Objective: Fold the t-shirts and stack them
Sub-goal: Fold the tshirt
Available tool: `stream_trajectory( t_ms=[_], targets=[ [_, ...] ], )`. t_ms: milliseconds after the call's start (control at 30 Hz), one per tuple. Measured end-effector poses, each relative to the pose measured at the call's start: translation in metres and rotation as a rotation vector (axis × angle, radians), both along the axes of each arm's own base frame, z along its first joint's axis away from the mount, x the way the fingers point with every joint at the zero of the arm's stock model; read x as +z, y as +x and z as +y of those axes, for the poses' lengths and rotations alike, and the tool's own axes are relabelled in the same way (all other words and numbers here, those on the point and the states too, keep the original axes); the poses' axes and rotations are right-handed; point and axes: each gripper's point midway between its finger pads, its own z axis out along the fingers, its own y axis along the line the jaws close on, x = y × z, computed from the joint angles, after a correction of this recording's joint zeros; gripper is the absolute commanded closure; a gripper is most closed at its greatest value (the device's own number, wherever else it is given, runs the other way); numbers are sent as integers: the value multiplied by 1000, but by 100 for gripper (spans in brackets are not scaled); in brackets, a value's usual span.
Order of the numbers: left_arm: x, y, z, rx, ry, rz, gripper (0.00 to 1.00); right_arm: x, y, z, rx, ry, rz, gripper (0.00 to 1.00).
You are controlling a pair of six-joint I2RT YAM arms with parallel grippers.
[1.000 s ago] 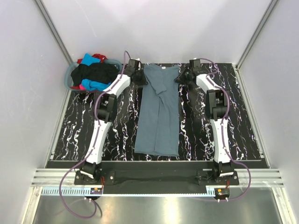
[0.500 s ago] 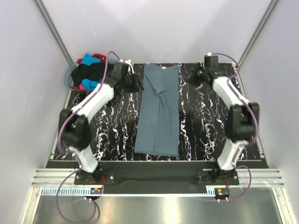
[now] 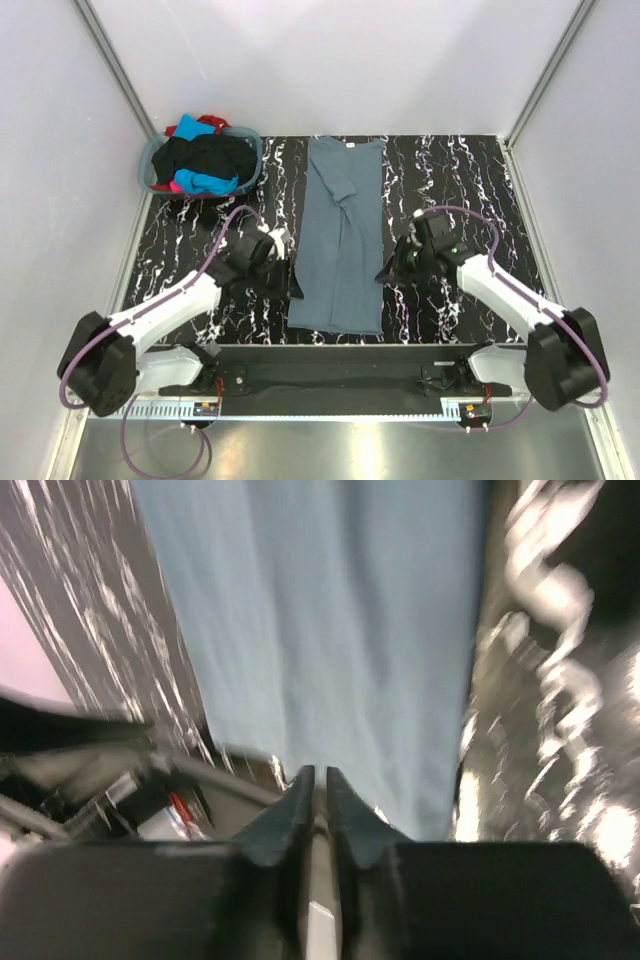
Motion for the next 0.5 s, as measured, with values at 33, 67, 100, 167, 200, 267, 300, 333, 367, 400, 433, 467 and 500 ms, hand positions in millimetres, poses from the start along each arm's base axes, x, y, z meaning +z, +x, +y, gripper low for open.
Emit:
stream_trajectory(
  t_ms=[33, 67, 100, 167, 200, 267, 300, 333, 367, 400, 433, 467, 500],
  targets=[
    [-1, -5, 1, -3, -11, -1, 67, -1, -10, 6, 24, 5, 2, 96],
    [-3, -9, 1, -8, -27, -3, 67, -3, -22, 12, 50, 9, 9, 100],
    [-6, -13, 2, -9, -34, -1, 67, -6, -33, 16, 71, 14, 20, 100],
    [-14, -18, 4, -5, -38, 6, 69, -15, -50, 20, 89, 16, 42, 100],
    [-18, -20, 5, -3, -34, 7, 68, -20, -56, 20, 93, 13, 56, 100],
    [-27, -23, 11, 13, -12, 13, 66, -33, -67, 21, 98, 7, 85, 100],
    [-31, -24, 15, 24, 0, 7, 66, -40, -71, 20, 97, -1, 108, 100],
    [-34, -24, 18, 36, 10, 5, 66, -47, -75, 19, 96, -10, 127, 100],
    [-37, -25, 22, 47, 20, 2, 66, -55, -80, 18, 96, -25, 152, 100],
    [-39, -25, 24, 57, 29, -2, 66, -63, -85, 17, 96, -39, 171, 100],
    [-40, -24, 25, 62, 35, -3, 66, -68, -89, 16, 96, -52, 183, 100],
    [-41, -24, 26, 68, 41, -6, 66, -74, -94, 14, 93, -68, 197, 100],
    [-42, -23, 27, 73, 45, -9, 65, -80, -98, 11, 87, -85, 209, 100]
  ],
)
